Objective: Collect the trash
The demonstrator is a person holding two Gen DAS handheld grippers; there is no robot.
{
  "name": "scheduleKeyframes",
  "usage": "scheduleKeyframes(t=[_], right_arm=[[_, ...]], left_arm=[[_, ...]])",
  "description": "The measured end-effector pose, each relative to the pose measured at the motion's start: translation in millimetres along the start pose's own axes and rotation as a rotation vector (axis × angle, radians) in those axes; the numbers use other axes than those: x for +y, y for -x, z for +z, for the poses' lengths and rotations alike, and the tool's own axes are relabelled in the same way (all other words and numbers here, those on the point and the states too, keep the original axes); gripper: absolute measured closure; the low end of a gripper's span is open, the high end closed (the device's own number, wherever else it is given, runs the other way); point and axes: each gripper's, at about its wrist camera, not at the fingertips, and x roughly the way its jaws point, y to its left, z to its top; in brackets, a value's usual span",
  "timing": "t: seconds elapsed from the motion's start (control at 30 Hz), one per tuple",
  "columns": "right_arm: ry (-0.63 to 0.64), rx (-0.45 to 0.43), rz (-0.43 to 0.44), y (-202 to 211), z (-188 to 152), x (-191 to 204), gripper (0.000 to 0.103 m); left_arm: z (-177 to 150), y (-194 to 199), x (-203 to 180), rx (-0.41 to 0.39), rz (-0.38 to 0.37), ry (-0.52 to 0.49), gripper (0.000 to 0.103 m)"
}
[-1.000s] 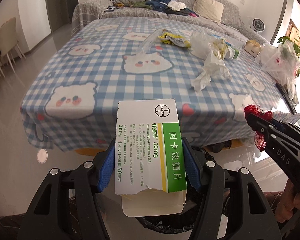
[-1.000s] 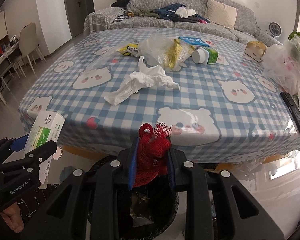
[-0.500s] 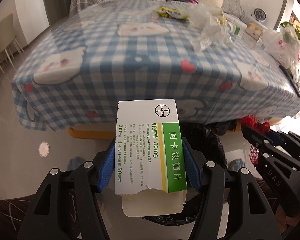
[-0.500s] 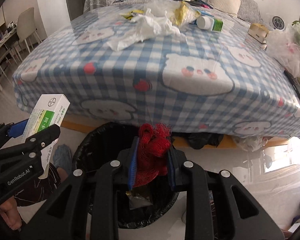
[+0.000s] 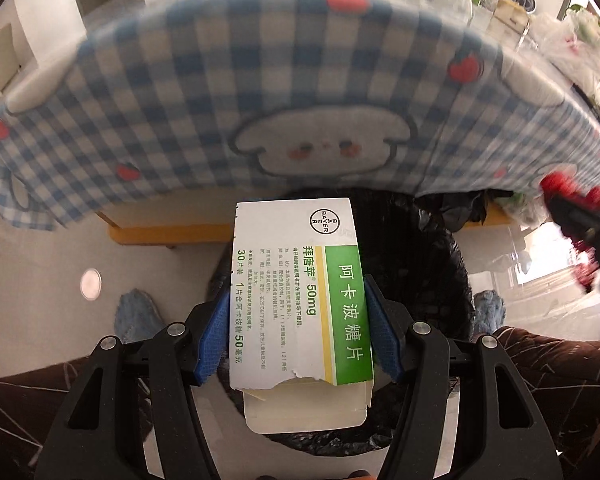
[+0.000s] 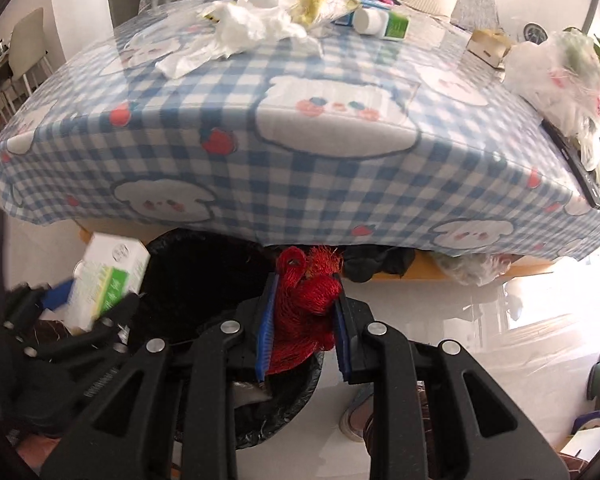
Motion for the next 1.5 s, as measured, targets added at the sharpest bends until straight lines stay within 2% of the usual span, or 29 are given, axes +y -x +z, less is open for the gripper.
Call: scheduleKeyframes(t=[0.27,0.6,0.67,0.73,0.8,1.0,1.1,1.3,1.5], right_arm=[[-0.01,-0.009,-0.015,1.4,3.7,-6.5,0.079],[-0.029,-0.012,-0.031,-0.5,6.5,-10.8,0.079],[-0.036,-0.005,-0.033,-2.9,6.6,-11.5,0.079],[-0.044,0.01,-0.038,-7.5,5.9,-12.8,0.079],[-0.053,0.027,-0.056,-14.1,4.1,-14.8,0.078],[-0.087,0.067,-0.071,-32.7,-7.1,-18.5,0.078],[-0.111,0.1,-0.046,-44.1,-15.2,-17.4,0.078],[-0.152,0.125,-0.026,-59.4,-26.0,-13.0,0.078],[-0.161,0.094,-0.003,-63.2,-29.6,1.4,0.078]], left_arm=[[-10.3,-25.5,-26.4,0.013,0.002,-0.058,0.043],[-20.0,-50.9,-52.3,0.061,-0.043,-0.116,0.043],[-19.9,-49.8,-53.3,0.056,-0.046,-0.116,0.042],[-19.1,-47.7,-53.4,0.049,-0.044,-0.117,0.035],[-16.9,-42.8,-50.5,0.031,-0.04,-0.114,0.026],[-9.2,-22.7,-34.8,-0.015,-0.041,-0.092,0.014],[-5.0,-14.6,-22.3,-0.037,-0.027,-0.07,0.007],[1.9,-1.9,10.8,-0.054,-0.014,-0.025,0.006],[5.0,-2.0,38.9,-0.047,0.007,0.013,0.006]])
